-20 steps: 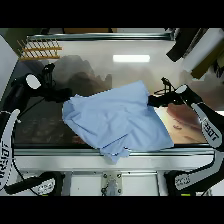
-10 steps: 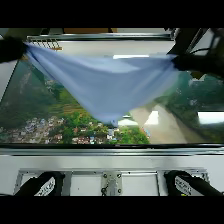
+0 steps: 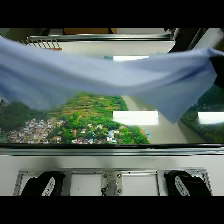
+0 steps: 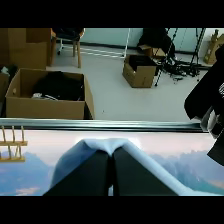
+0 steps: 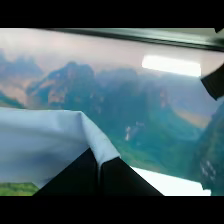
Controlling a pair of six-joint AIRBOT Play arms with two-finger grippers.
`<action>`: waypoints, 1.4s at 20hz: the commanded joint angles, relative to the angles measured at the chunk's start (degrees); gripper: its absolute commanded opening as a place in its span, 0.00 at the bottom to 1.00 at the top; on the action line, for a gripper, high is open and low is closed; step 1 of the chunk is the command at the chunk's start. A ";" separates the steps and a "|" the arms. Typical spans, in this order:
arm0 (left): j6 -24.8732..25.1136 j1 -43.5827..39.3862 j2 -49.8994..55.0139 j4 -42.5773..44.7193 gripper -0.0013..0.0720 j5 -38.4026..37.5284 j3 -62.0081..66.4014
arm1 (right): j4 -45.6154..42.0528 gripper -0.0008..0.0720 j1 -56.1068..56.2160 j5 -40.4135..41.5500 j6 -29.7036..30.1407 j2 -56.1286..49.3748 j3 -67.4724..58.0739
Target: Fold the clothes and pants, and hang the long-sleeved shirts on hangers.
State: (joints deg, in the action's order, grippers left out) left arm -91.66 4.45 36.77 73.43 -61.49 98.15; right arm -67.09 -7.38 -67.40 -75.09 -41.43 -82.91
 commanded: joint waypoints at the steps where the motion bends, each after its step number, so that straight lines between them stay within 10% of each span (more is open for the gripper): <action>1: -2.34 0.07 -5.01 -0.02 0.03 1.60 -6.45 | -7.98 0.03 -0.02 -17.25 -5.66 2.73 0.02; 8: -3.08 0.04 12.74 -0.11 0.03 2.78 -12.46 | -8.20 0.03 0.11 -19.34 -16.35 -4.02 9.60; 18: 1.22 -8.50 51.43 0.02 0.05 17.55 -7.43 | -8.13 0.05 2.21 16.44 -16.04 -37.77 7.93; 19: 1.22 -8.63 53.27 0.07 0.45 16.44 -5.01 | -7.98 0.24 2.10 18.29 -16.02 -39.15 6.84; 20: 1.22 -8.50 54.75 0.11 0.95 14.78 -2.21 | -7.96 0.67 2.10 20.04 -16.02 -39.76 5.92; 21: 1.25 -7.91 55.76 0.11 1.00 11.89 0.39 | -7.98 0.96 2.10 21.27 -15.61 -39.60 5.14; 28: 1.20 2.40 46.38 0.00 1.00 -6.36 -13.29 | -8.20 0.94 2.16 9.11 -8.70 -23.58 9.70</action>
State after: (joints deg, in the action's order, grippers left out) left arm -90.50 3.11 87.70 73.49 -61.91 94.19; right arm -75.29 -5.30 -53.36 -85.43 -71.44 -76.34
